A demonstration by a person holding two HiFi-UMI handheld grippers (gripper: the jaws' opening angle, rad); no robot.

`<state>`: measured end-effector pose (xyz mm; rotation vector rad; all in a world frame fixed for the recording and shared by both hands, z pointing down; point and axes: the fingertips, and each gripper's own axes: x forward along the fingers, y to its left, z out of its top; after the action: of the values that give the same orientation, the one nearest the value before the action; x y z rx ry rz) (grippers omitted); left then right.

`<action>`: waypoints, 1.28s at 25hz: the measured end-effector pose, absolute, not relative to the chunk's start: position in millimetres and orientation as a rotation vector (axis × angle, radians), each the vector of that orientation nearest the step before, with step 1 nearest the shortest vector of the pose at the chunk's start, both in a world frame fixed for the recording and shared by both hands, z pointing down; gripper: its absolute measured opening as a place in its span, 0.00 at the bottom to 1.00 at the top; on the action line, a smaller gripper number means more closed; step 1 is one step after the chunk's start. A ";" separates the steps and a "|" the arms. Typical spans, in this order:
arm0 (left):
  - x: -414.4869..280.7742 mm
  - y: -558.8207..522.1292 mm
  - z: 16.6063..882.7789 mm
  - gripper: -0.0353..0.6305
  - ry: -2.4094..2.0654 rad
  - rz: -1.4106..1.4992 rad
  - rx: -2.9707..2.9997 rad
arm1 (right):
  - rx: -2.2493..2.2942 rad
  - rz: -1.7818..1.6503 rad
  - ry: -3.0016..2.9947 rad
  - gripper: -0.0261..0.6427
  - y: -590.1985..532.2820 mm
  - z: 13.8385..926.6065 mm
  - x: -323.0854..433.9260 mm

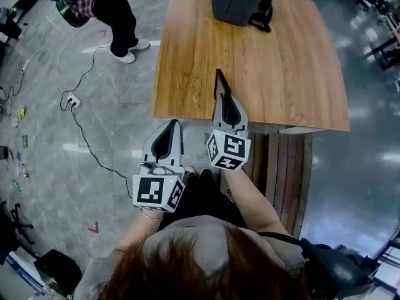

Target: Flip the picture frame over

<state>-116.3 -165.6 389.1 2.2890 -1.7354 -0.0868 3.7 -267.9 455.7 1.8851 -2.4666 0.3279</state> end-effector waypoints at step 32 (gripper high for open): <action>-99.5 -165.4 428.7 0.06 -1.585 0.089 2.347 | 2.309 2.296 -2.239 0.17 -226.3 604.5 45.2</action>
<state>-99.5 -165.4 428.7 2.3468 -1.5846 0.0886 45.2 -226.3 604.5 2.3089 -2.2389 2.2960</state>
